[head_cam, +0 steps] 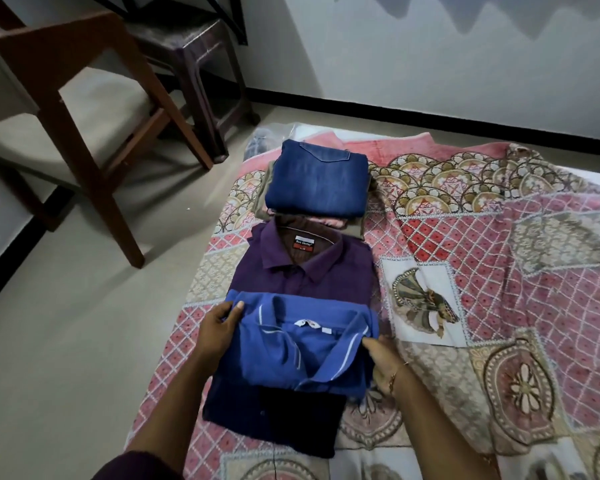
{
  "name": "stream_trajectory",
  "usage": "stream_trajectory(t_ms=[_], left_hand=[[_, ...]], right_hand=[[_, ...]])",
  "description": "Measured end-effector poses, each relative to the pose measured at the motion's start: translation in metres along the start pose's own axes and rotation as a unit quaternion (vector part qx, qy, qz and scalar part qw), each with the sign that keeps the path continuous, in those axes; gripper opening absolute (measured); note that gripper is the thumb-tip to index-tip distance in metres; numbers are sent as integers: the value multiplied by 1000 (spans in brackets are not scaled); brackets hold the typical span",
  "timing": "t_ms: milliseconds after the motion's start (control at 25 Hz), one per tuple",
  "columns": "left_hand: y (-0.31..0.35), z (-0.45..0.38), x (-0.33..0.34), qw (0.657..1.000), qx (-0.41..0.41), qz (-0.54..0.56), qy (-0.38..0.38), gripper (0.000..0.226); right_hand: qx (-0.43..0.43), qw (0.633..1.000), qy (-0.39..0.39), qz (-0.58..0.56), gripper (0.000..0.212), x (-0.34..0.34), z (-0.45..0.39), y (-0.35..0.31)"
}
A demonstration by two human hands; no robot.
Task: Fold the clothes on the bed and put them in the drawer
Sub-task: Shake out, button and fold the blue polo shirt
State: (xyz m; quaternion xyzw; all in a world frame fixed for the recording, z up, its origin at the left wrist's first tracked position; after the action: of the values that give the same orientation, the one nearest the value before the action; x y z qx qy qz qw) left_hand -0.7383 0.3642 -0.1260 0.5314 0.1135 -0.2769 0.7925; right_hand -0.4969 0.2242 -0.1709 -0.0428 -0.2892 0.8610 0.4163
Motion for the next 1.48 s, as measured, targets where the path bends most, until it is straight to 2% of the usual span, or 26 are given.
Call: stream_trajectory(t_ms=[80, 160, 200, 280, 320, 360, 440, 560, 600, 680, 760, 840, 920, 1000, 1080, 1120, 1160, 1200, 1240, 1320, 1400, 1440, 1480], left_hand=[[-22, 5, -14, 999, -21, -28, 5, 36], [-46, 7, -24, 995, -51, -80, 26, 18], [-57, 8, -26, 986, -75, -139, 52, 16], [-63, 17, -28, 941, -86, -288, 157, 35], [-57, 25, -26, 922, -66, -326, 197, 37], [-52, 33, -22, 921, -53, -327, 207, 38], [-49, 48, -11, 944, -81, -280, 155, 46], [-63, 61, 3, 957, -155, -235, 62, 49], [-66, 62, 4, 964, -165, -203, 39, 43], [-74, 60, 8, 977, -206, -57, -7, 29], [-77, 63, 12, 963, -253, 82, -53, 24], [-76, 69, 12, 940, -285, 165, -87, 27], [-74, 73, 12, 917, -299, 240, -112, 30], [-75, 74, 12, 902, -296, 291, -117, 31], [-78, 73, 16, 911, -275, 287, -111, 28], [-78, 72, 16, 933, -247, 242, -97, 23], [-78, 70, 15, 964, -200, 161, -73, 17], [-75, 68, 11, 989, -136, 54, -37, 16], [-70, 66, 8, 997, -63, -53, -9, 20], [-58, 58, 4, 976, 64, -205, 28, 33], [-53, 43, -1, 952, 114, -282, 38, 41], [-51, 34, -3, 941, 110, -319, 18, 39], [-51, 26, -5, 930, 97, -355, -13, 34]], right_hand=[[41, 999, -8, 8, 16, 6, 0, 31], [36, 998, -3, 58, 22, 11, -4, 54], [20, 996, 8, 88, 29, 15, -6, 61], [-32, 985, 86, 148, 34, 19, -1, 68], [-72, 973, 138, 173, 27, 19, 4, 68], [-119, 959, 180, 184, 22, 20, 10, 67], [-183, 946, 227, 145, 22, 19, 23, 71], [-177, 948, 252, 81, 18, 30, 42, 87], [-204, 937, 258, 114, 22, 34, 49, 90], [-248, 917, 253, 185, 25, 42, 60, 93], [-206, 934, 230, 178, 29, 44, 63, 98], [-141, 963, 201, 108, 35, 43, 59, 108], [-91, 981, 168, -25, 22, 45, 58, 116], [-56, 979, 138, -138, 9, 44, 57, 121], [-54, 978, 146, -141, 8, 40, 58, 123], [-79, 977, 178, -87, 6, 37, 60, 121], [-125, 965, 230, -4, 8, 34, 63, 118], [-190, 935, 283, 101, 14, 33, 65, 113], [-256, 888, 321, 208, 24, 37, 69, 108], [-366, 793, 321, 367, 39, 52, 73, 104], [-448, 722, 292, 440, 39, 66, 76, 95], [-460, 711, 285, 449, 37, 69, 76, 88], [-446, 725, 276, 446, 37, 68, 73, 81]])
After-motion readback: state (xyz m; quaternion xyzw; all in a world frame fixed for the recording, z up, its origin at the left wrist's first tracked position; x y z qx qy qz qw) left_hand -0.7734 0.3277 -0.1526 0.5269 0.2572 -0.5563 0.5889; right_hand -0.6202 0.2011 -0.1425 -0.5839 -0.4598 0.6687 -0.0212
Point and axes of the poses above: each hand's wrist, its own z-axis away from the middle knuckle, its own x-axis out of the palm, y = z × x, the point moved 4 cm from there along -z, towards the middle knuckle, and after that the axes turned 11 degrees about -z, right-handed, at the moved point
